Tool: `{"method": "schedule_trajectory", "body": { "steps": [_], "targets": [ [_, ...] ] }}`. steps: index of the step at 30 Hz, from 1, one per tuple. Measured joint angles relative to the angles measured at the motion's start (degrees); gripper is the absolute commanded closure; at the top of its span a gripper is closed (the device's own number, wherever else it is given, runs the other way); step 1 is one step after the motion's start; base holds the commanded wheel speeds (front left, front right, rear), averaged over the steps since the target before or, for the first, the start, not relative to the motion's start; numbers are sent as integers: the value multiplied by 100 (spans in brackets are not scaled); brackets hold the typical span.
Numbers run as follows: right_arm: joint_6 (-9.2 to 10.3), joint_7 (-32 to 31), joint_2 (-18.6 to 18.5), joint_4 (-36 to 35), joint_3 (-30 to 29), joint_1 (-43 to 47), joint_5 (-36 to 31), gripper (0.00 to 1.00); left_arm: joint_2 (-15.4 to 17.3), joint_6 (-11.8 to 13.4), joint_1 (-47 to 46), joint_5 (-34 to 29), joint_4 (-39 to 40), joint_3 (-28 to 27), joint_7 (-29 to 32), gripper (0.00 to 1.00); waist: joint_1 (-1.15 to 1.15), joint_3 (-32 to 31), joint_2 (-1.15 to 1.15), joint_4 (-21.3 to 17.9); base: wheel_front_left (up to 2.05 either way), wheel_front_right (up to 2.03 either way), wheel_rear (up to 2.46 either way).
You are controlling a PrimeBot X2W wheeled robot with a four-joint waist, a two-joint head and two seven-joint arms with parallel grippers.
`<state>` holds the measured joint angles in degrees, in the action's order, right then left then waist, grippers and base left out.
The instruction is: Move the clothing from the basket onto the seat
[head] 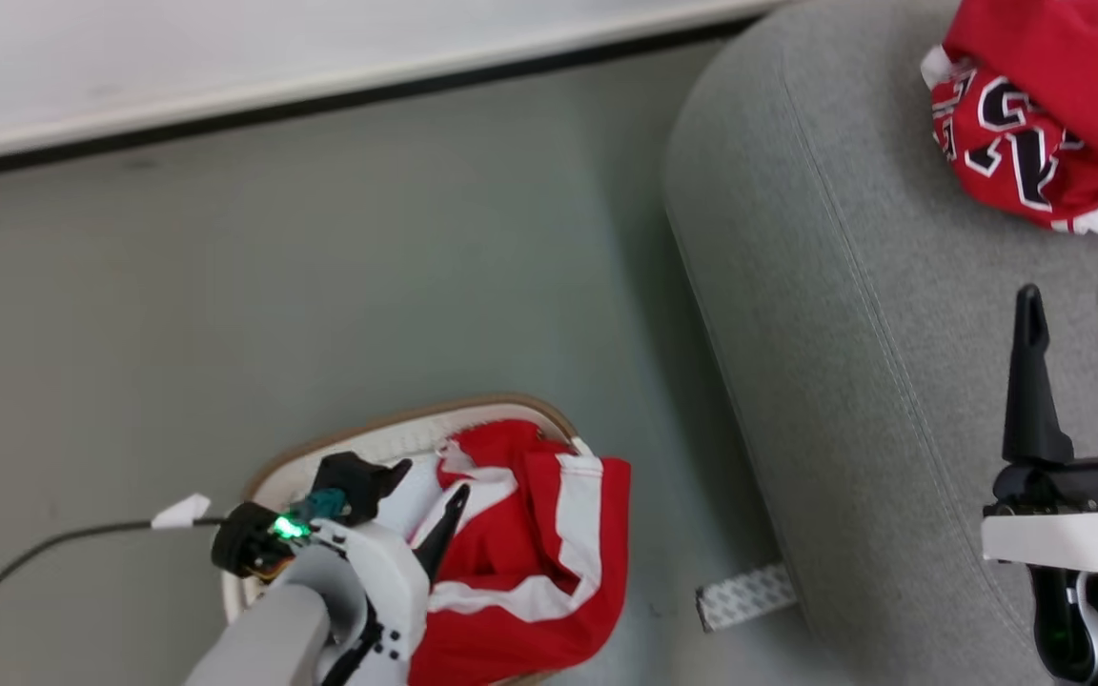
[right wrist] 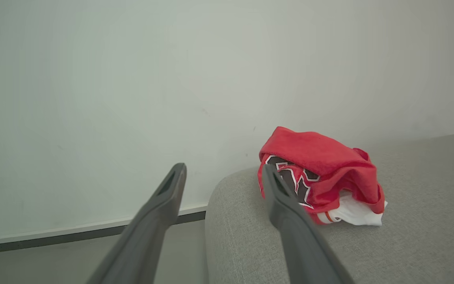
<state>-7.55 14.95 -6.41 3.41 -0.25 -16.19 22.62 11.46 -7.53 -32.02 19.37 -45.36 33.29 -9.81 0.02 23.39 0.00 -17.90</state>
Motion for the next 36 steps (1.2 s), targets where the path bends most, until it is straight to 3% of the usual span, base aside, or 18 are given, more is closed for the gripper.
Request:
{"method": "schedule_trajectory", "body": {
  "steps": [11,21,34,36],
  "targets": [
    [-1,0,250,-575,104,-253,-89,0,364,-1,-748,425,-1467,1045,526,0,0,1052,0,-524,0,0,0],
    [-1,0,349,-1049,319,-514,12,0,775,-1,-1456,648,-2145,1492,733,0,-1,1900,0,-918,0,0,0],
    [-1,0,354,-1162,256,-437,236,0,743,-1,-1729,770,-2418,2205,1132,0,-2,2394,0,-1100,0,0,0],
    [-1,0,354,-1167,264,-438,238,0,736,-1,-1753,846,-2421,2270,1131,62,-2,2415,0,-1091,0,0,0]
  ]
}}
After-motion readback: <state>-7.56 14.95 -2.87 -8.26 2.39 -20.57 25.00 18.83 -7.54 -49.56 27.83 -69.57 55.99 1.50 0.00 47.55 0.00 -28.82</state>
